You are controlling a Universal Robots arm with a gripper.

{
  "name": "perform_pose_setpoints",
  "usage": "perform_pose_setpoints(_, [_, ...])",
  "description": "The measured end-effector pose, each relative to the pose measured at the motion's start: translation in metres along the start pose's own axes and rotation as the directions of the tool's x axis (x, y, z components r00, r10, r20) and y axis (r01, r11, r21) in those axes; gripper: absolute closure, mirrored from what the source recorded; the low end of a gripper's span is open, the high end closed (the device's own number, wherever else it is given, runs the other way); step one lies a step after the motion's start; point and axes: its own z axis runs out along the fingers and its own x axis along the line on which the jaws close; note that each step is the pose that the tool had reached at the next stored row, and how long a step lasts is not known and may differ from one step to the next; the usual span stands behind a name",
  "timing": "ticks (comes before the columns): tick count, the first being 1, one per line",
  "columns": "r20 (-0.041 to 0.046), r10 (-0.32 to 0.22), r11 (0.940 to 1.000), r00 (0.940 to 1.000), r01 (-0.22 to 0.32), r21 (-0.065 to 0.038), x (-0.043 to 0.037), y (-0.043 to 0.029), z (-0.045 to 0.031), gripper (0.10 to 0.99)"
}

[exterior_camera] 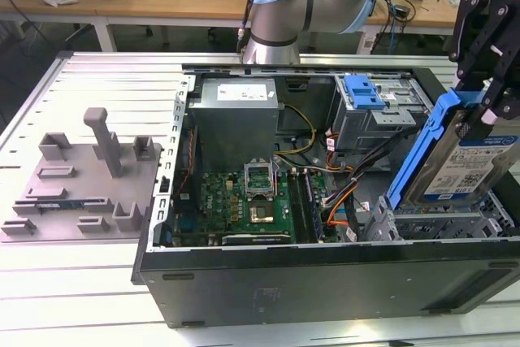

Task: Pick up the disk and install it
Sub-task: 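Insert the disk into the insertion slot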

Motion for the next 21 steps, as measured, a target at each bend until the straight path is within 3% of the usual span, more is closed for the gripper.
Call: perform_pose_setpoints(21, [-0.0002, 0.000, 1.0000, 1.0000, 0.000, 0.000, 0.0038, -0.0003, 0.0147, 0.722])
